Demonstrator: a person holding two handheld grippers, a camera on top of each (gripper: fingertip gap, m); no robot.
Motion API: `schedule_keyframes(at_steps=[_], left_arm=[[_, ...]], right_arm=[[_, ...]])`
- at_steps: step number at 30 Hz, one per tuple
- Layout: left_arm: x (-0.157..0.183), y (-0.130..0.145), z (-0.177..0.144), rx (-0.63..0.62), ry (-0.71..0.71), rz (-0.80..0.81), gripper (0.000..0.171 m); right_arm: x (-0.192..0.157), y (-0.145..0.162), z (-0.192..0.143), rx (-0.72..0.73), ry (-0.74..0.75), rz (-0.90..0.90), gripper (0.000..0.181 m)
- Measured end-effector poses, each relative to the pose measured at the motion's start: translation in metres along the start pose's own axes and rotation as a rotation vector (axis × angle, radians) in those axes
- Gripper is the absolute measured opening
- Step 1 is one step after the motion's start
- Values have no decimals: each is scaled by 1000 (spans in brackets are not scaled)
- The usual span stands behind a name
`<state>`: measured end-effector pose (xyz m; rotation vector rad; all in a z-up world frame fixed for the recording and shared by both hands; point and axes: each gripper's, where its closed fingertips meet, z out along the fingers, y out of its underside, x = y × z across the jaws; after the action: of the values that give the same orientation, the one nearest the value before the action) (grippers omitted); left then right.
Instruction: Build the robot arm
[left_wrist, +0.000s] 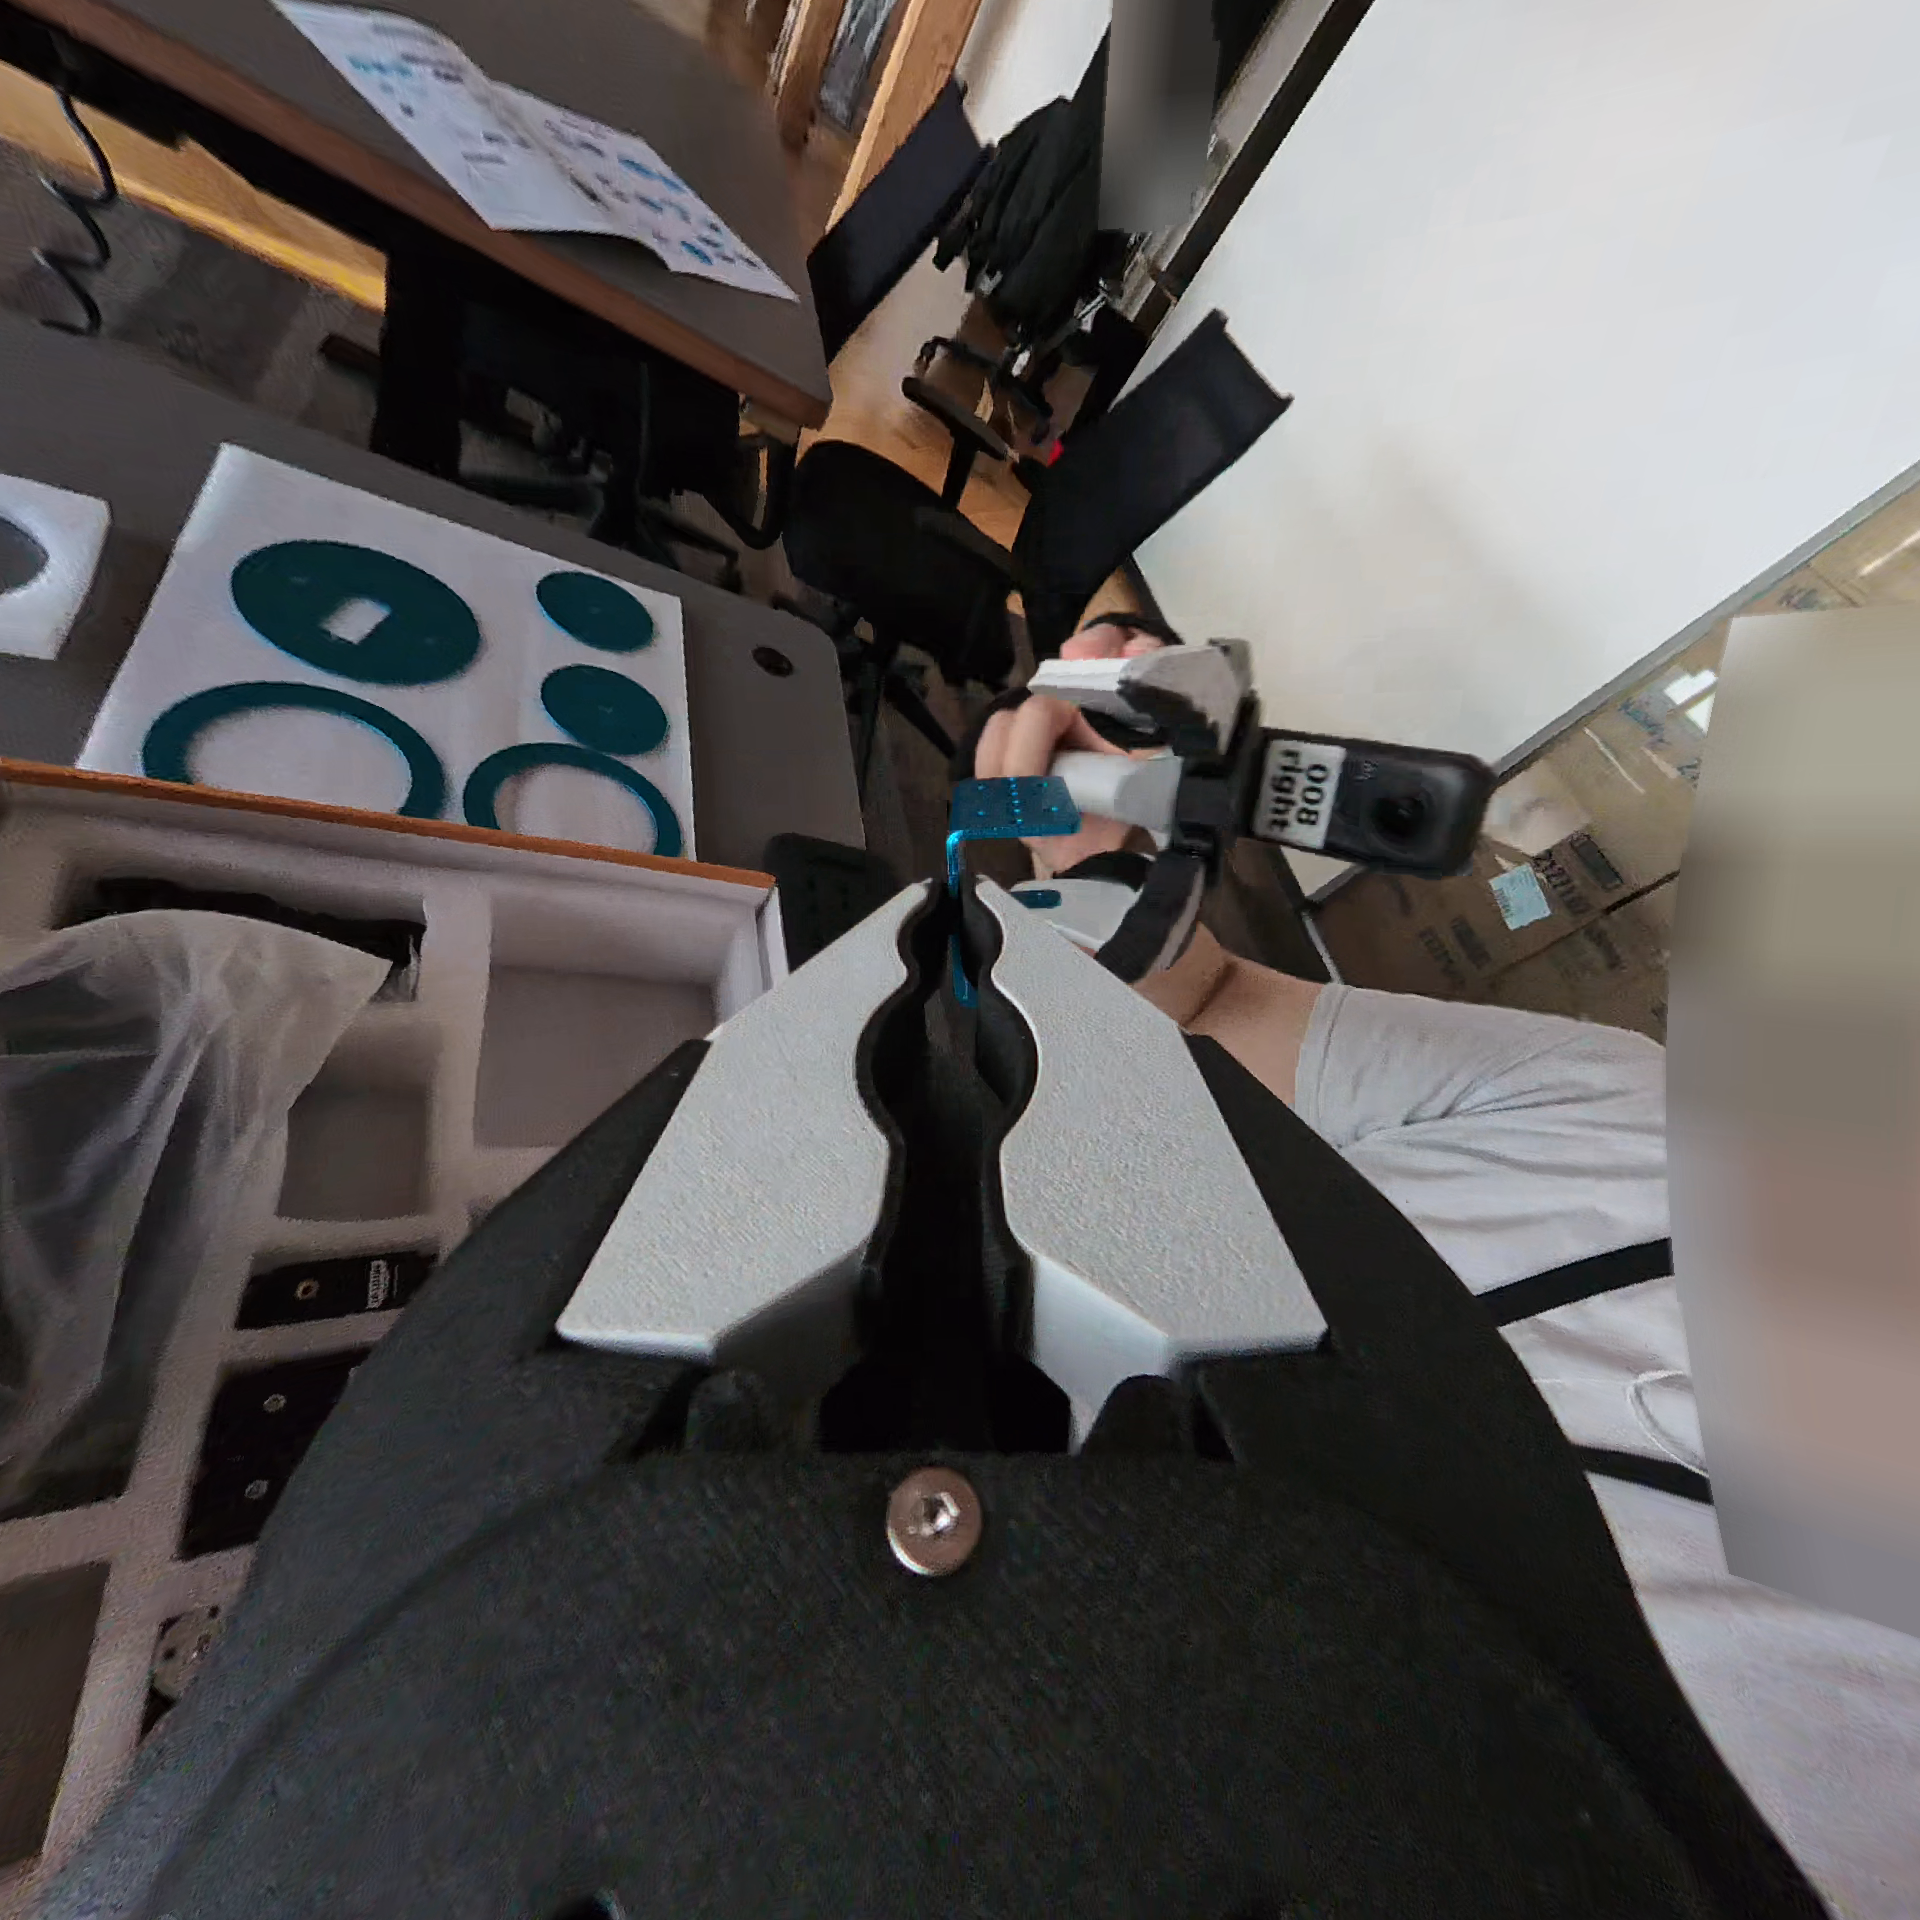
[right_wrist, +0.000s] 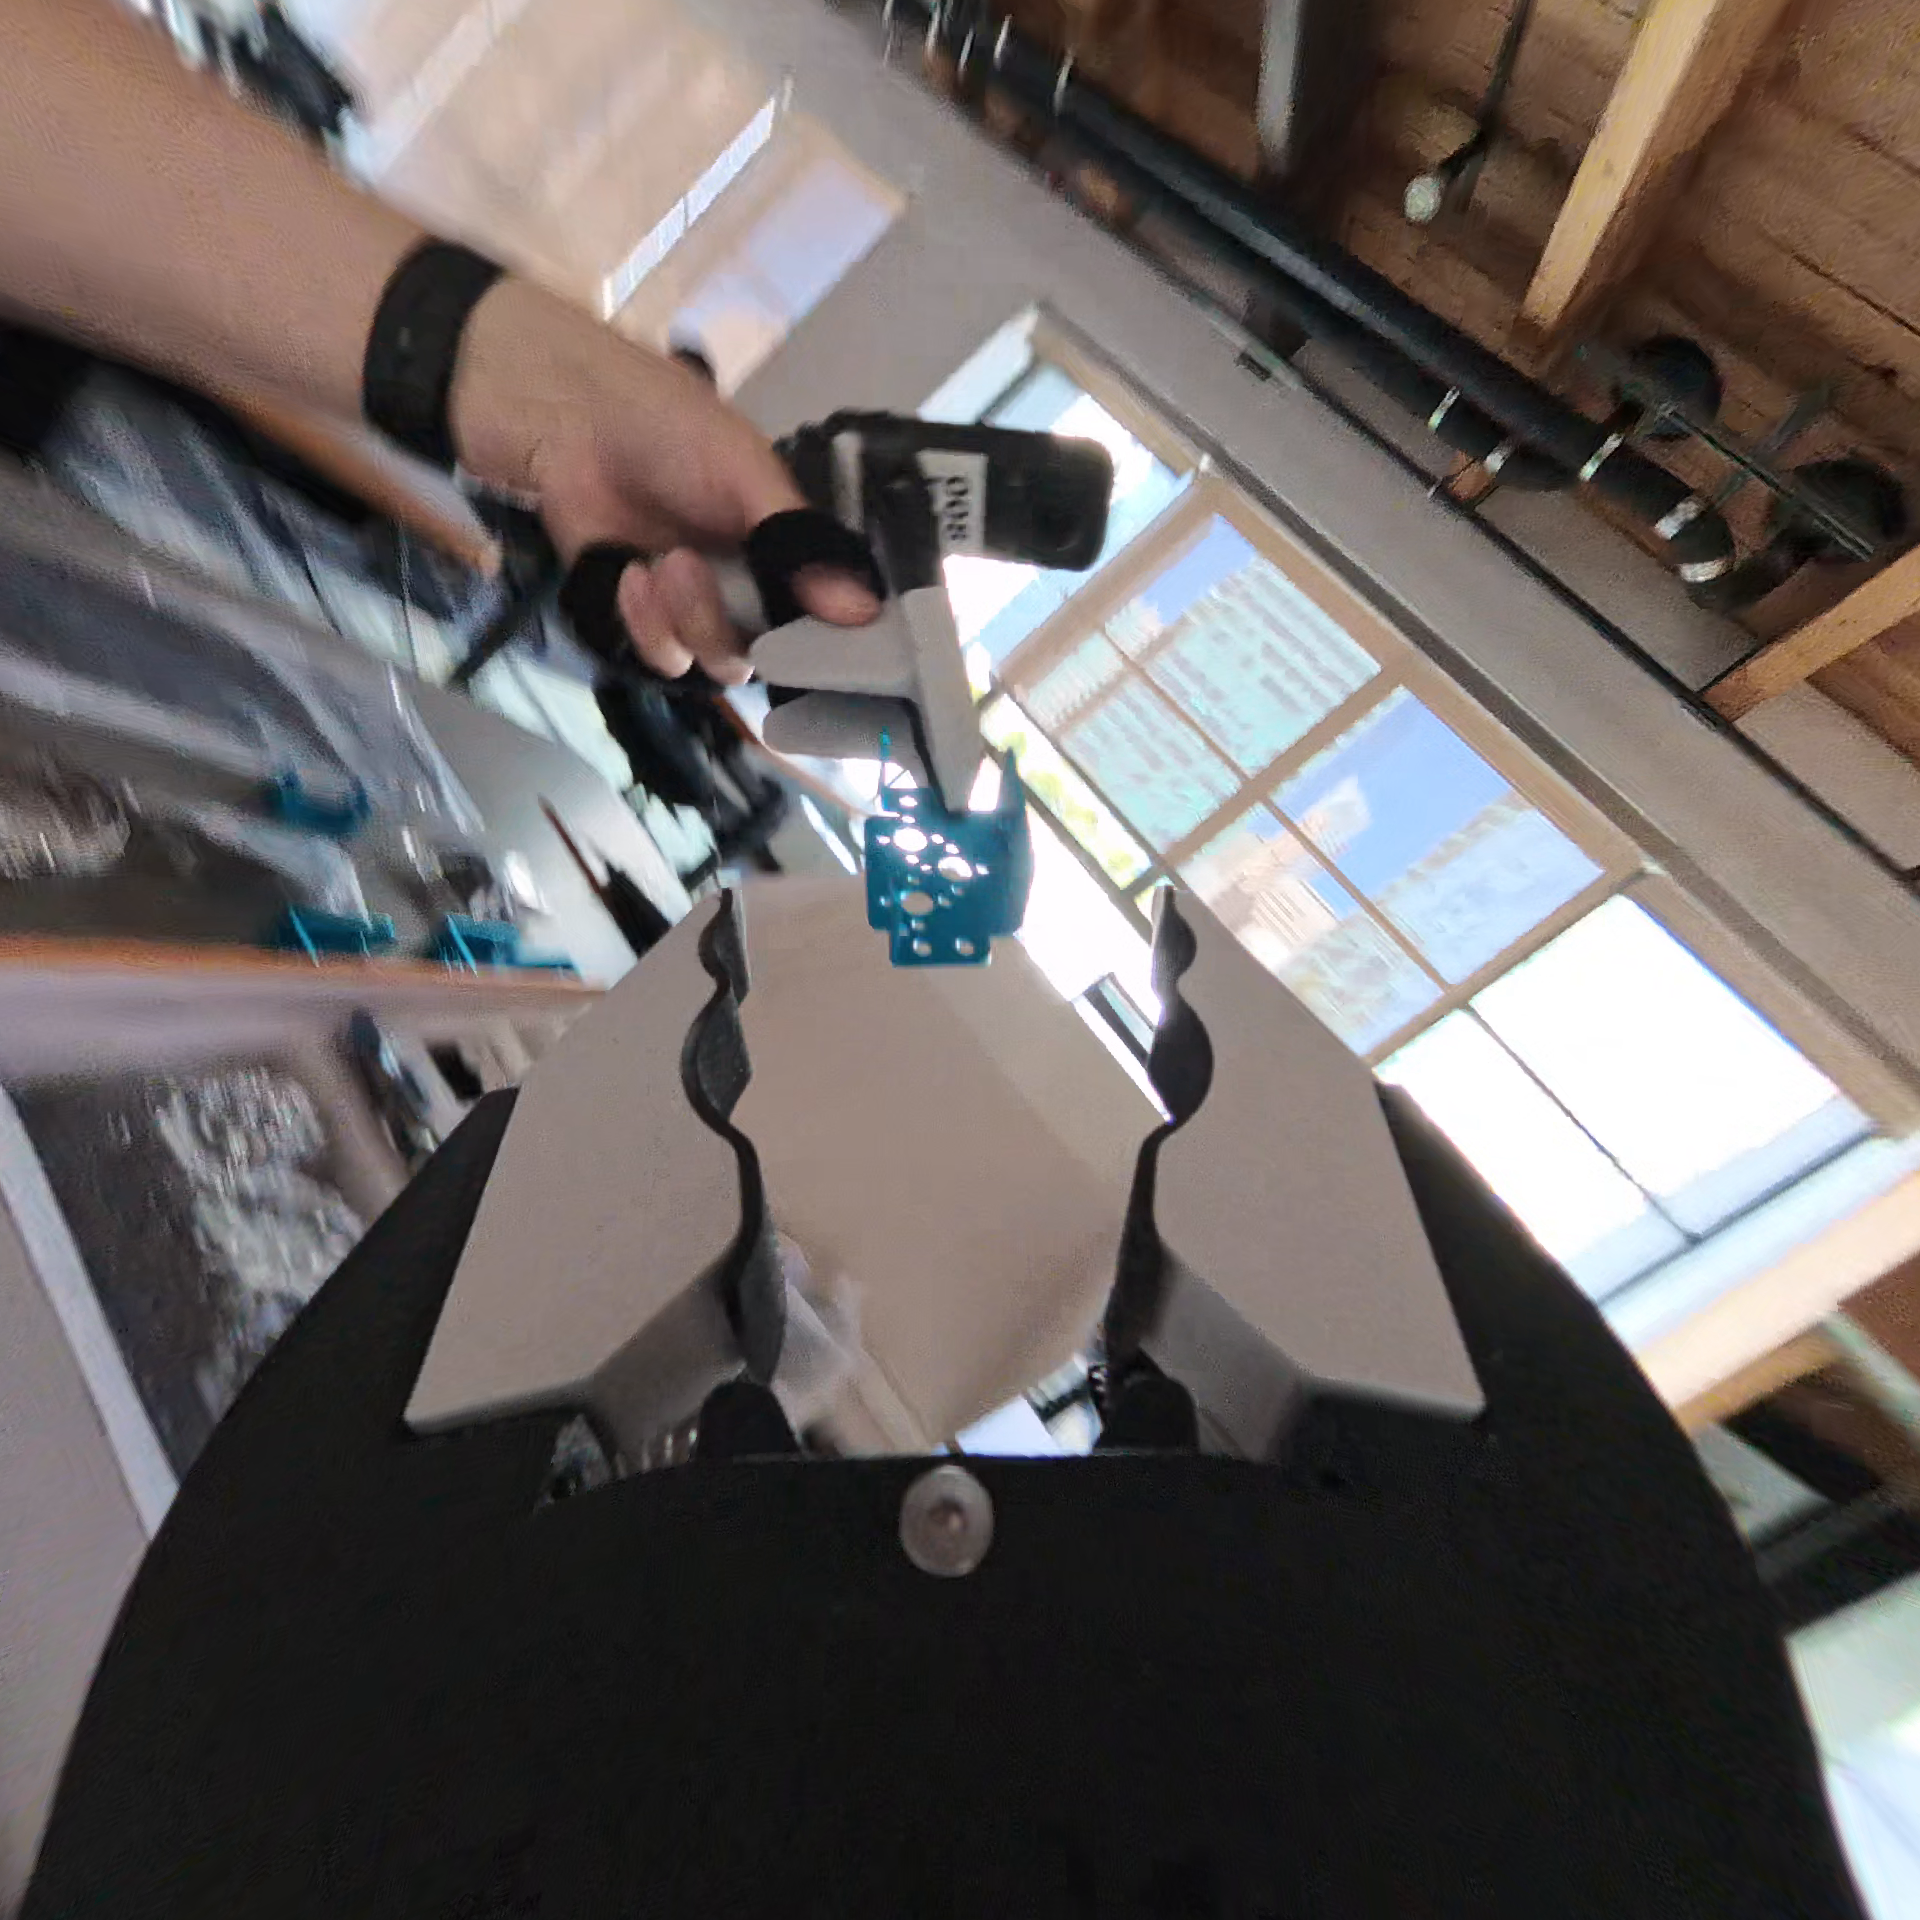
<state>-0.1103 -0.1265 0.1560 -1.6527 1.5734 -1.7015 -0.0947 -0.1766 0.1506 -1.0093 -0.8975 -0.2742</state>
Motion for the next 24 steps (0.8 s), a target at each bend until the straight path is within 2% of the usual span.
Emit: schedule_keyframes(at_steps=[3, 6, 9, 14, 17, 19, 24], left_arm=[[-5, 7, 36, -84, 36, -23, 0], [-8, 5, 67, -99, 81, -68, 0], [-15, 1, 97, -98, 128, -114, 0], [-43, -13, 142, -96, 164, -173, 0], [-60, -20, 169, -127, 159, -175, 0], [-70, -25, 185, -147, 154, -187, 0], [-77, -34, 214, -197, 180, -180, 0]], right_arm=[[0, 25, -6, -197, -21, -94, 75], [2, 44, -19, -279, -42, -85, 60], [21, 65, -36, -336, 28, -137, 43], [46, 108, -60, -371, 22, -72, 44], [57, 140, -70, -413, -28, 8, 48], [61, 157, -76, -419, -78, 82, 42], [77, 172, -96, -323, -110, 155, 41]])
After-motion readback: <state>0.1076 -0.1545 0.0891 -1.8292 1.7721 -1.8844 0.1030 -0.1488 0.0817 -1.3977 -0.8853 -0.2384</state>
